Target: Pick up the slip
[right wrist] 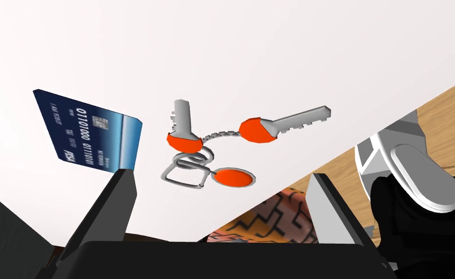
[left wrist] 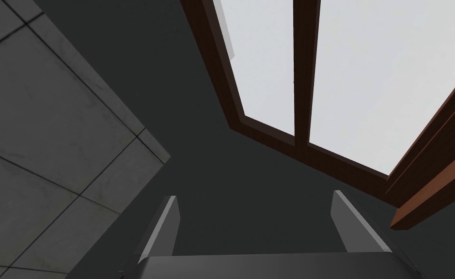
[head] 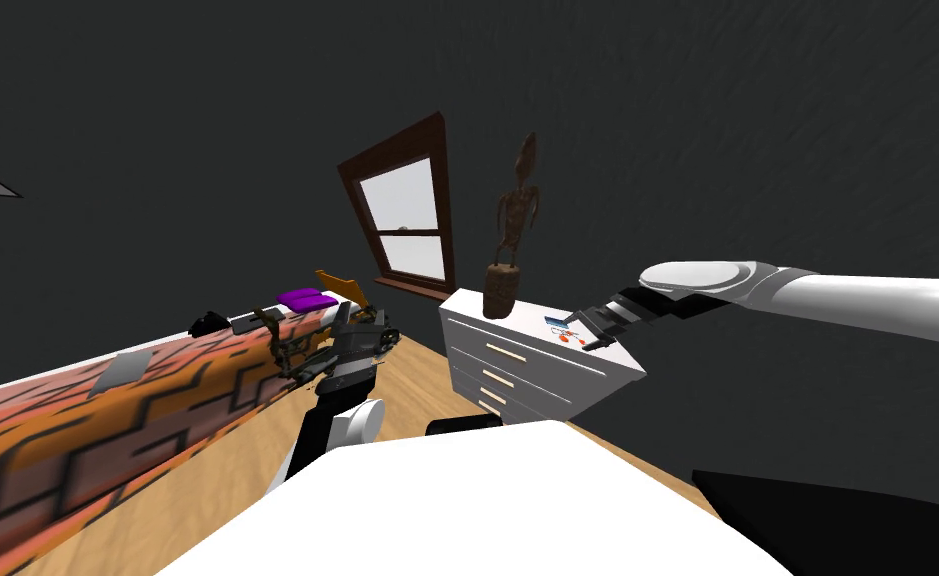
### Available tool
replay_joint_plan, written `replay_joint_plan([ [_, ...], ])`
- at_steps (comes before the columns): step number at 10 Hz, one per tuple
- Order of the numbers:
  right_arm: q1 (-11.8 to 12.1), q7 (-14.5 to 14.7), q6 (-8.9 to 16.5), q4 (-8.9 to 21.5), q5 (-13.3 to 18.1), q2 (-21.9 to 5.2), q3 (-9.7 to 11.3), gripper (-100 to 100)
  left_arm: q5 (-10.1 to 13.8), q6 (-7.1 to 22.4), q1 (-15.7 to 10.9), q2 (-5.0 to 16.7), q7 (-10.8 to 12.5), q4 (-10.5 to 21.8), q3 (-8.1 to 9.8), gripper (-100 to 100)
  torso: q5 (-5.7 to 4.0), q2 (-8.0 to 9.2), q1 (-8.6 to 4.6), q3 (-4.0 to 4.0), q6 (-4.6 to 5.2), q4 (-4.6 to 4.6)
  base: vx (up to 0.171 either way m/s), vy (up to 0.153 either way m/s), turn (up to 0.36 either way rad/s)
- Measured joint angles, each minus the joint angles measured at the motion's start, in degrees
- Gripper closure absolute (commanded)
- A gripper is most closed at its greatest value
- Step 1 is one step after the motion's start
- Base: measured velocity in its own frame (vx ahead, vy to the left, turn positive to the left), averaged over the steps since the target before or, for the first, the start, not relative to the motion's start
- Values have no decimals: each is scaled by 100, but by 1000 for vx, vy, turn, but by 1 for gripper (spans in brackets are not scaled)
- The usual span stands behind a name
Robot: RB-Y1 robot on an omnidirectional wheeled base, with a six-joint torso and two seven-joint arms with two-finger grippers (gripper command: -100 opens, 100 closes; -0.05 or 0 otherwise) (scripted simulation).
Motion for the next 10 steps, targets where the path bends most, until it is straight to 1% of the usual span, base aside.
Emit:
replay_joint_plan([
  [1, -2, -36, 33, -100, 7, -12, -1, -100, 0, 0, 0, 0, 0, 0, 0, 0, -1, 3, -5, 1, -1, 0, 13, 9, -32],
  [3, -4, -228, 228, -459, 85, -75, -3, -100, 0, 0, 0, 0, 0, 0, 0, 0, -1, 2, -3, 1, -1, 0, 10, 13, -38],
  [4, -21, -278, 247, -542, 134, -36, -13, -100, 0, 0, 0, 0, 0, 0, 0, 0, -1, 2, -5, 1, -1, 0, 6, 6, -18],
  [6, -25, -303, 251, -602, 137, -47, -17, -100, 0, 0, 0, 0, 0, 0, 0, 0, -2, 3, -7, 2, 0, 1, 6, 8, -23],
  [10, -22, -295, 257, -609, 133, -50, -14, -100, 0, 0, -1, 0, 0, 0, 0, 0, -3, 7, -13, 4, -1, 1, -3, -4, 10],
])
